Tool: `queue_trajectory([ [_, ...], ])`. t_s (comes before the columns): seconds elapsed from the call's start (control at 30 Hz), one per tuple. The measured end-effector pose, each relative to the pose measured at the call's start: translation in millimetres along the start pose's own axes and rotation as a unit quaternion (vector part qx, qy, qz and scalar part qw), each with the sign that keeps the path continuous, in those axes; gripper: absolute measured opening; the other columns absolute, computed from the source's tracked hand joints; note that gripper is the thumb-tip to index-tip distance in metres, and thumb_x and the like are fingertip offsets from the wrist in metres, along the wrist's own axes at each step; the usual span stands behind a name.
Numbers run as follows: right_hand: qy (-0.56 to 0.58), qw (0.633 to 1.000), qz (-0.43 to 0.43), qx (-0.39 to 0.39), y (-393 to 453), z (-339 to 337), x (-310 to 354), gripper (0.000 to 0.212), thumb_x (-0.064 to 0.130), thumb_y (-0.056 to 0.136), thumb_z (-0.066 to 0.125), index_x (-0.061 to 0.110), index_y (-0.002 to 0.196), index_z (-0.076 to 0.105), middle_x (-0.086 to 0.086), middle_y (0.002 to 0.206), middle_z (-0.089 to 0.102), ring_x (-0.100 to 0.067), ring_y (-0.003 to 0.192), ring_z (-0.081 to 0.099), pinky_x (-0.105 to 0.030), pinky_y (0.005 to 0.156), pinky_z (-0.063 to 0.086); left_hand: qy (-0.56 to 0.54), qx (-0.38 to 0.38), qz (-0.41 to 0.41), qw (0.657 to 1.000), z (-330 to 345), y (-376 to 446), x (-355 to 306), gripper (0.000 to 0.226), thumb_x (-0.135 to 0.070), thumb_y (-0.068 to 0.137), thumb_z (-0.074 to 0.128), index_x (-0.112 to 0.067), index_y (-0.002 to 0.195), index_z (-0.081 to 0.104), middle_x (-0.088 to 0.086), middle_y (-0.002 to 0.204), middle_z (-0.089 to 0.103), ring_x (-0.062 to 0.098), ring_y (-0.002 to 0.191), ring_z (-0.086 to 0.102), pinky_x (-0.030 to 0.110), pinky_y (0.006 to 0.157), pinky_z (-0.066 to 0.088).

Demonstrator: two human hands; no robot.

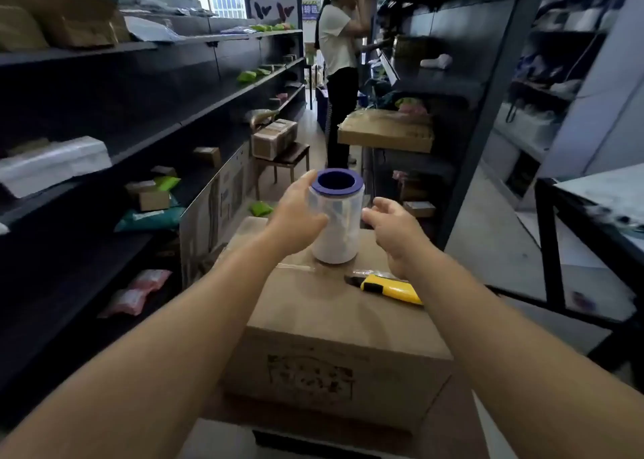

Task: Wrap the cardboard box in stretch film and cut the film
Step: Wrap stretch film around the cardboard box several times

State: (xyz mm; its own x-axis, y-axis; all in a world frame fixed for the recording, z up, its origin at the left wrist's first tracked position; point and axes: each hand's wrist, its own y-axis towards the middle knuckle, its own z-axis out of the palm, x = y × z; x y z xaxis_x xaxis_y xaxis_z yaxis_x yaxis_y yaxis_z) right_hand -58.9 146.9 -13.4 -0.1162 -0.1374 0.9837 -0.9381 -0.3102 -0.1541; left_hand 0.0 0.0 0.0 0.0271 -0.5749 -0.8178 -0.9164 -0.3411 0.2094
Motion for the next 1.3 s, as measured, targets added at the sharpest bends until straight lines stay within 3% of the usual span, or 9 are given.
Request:
queue_trajectory([
  [0.07,-0.015,1.0,-0.003,-0.013,4,5,-3,0.059,0.014,0.095,0.057,0.02,0.148,0.032,-0.002,0.149,0.04,-0.021,0.134,0.039,-0.031,0.097,0.035,0.067,0.013,0.032,0.997,-2,8,5,0.08,0.0,0.081,0.061,-0.023,0.148,0.023,-0.002,0.149,0.033,0.015,0.136,0.031,0.034,0.111,0.031],
  [0.23,-0.037,0.998,0.038,-0.025,17,10,-17,0.071,0.004,0.09,0.06,0.023,0.15,0.027,-0.003,0.155,0.031,-0.025,0.139,0.034,-0.037,0.104,0.035,0.199,0.049,0.075,0.976,4,25,14,0.084,0.008,0.08,0.054,-0.021,0.149,0.018,-0.001,0.155,0.021,0.015,0.144,0.014,0.037,0.117,0.02],
  [0.5,-0.083,0.995,0.051,-0.012,51,19,-40,0.085,-0.006,0.084,0.06,0.029,0.152,0.021,-0.001,0.159,0.022,-0.028,0.141,0.03,-0.041,0.105,0.038,0.312,0.039,0.113,0.943,17,48,26,0.087,0.005,0.078,0.058,-0.025,0.149,0.017,-0.005,0.156,0.019,0.014,0.145,0.007,0.04,0.118,0.014],
  [0.7,-0.079,0.996,0.036,-0.035,63,26,-49,0.06,-0.004,0.081,0.065,0.018,0.132,0.042,-0.003,0.134,0.051,-0.022,0.116,0.054,-0.03,0.085,0.048,0.321,0.048,0.116,0.939,22,55,28,0.084,0.004,0.079,0.06,-0.026,0.147,0.021,-0.006,0.155,0.021,0.014,0.145,0.002,0.041,0.117,0.011],
  [0.83,-0.118,0.989,0.027,-0.082,66,28,-54,0.037,0.012,0.085,0.068,0.015,0.116,0.05,-0.002,0.112,0.057,-0.02,0.102,0.057,-0.032,0.085,0.05,0.318,0.035,0.117,0.94,26,54,31,0.084,0.003,0.078,0.062,-0.027,0.147,0.023,-0.007,0.154,0.022,0.015,0.145,0.002,0.042,0.117,0.011],
  [0.93,-0.127,0.987,-0.003,-0.097,65,30,-58,0.019,0.01,0.084,0.064,0.014,0.101,0.056,0.002,0.095,0.06,-0.02,0.093,0.059,-0.036,0.086,0.052,0.312,0.036,0.121,0.942,27,54,33,0.083,0.002,0.078,0.062,-0.027,0.146,0.023,-0.008,0.153,0.022,0.015,0.145,0.001,0.042,0.117,0.011],
  [1.13,-0.081,0.991,-0.023,-0.109,63,30,-62,0.002,0.016,0.087,0.063,0.017,0.087,0.062,0.0,0.088,0.065,-0.022,0.09,0.063,-0.037,0.083,0.054,0.312,0.035,0.134,0.94,25,56,32,0.078,0.0,0.08,0.061,-0.025,0.145,0.028,-0.006,0.152,0.028,0.015,0.145,0.006,0.043,0.118,0.014],
  [1.3,-0.058,0.991,-0.032,-0.112,54,24,-67,0.014,0.011,0.084,0.064,0.019,0.074,0.061,-0.002,0.074,0.066,-0.023,0.08,0.065,-0.041,0.078,0.057,0.315,0.022,0.15,0.937,24,59,36,0.071,0.0,0.082,0.061,-0.025,0.142,0.034,-0.006,0.148,0.035,0.016,0.144,0.012,0.042,0.117,0.017],
])
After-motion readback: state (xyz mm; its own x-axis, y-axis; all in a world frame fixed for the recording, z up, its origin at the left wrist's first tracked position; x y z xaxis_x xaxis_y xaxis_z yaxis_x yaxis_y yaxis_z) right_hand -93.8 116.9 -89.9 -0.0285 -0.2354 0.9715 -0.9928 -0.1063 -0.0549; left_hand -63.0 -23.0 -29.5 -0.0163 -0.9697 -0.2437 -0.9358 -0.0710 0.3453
